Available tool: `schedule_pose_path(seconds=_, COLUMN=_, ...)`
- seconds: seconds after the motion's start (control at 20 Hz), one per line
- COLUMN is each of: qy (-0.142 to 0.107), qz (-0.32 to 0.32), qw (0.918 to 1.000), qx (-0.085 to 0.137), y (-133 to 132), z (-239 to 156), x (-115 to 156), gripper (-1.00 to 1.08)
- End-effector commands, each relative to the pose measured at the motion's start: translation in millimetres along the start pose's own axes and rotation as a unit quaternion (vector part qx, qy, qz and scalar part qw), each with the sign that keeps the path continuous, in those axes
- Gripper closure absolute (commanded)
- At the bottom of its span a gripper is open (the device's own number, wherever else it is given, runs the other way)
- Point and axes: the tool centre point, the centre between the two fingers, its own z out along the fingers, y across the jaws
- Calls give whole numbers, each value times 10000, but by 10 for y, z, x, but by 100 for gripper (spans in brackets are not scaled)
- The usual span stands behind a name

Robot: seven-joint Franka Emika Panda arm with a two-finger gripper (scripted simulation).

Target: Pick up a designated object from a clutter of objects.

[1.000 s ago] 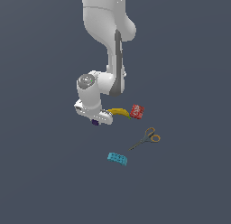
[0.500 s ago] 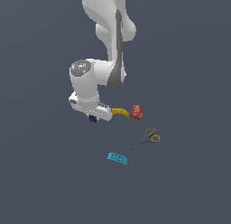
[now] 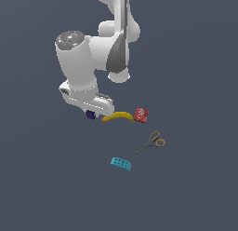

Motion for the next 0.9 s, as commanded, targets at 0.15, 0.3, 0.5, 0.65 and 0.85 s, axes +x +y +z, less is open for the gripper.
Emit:
schedule_pose_path(seconds=0.15, qy=-3, qz=1, qw=10000, qx=-3, y=-41, z=-538, x=145, gripper=108)
schedule_pose_path(seconds=0.3, qy=-3, qz=1, qw=10000, qx=-3, y=-66, z=-829, x=229, gripper=108)
schedule_pose_path(seconds=0.5, qy=-2, qz=-3, qw=10000, qx=1, y=-102, z=-1211, x=344, gripper=108)
schedule_pose_path(seconds=0.65, qy=-2, qz=-3, qw=10000, qx=1, y=-126, z=-1470, x=425, gripper=108)
schedule_pose_path(seconds=0.85, qy=-3, qz=-6, qw=10000, qx=4, y=-155, z=-1767, x=523, gripper=108)
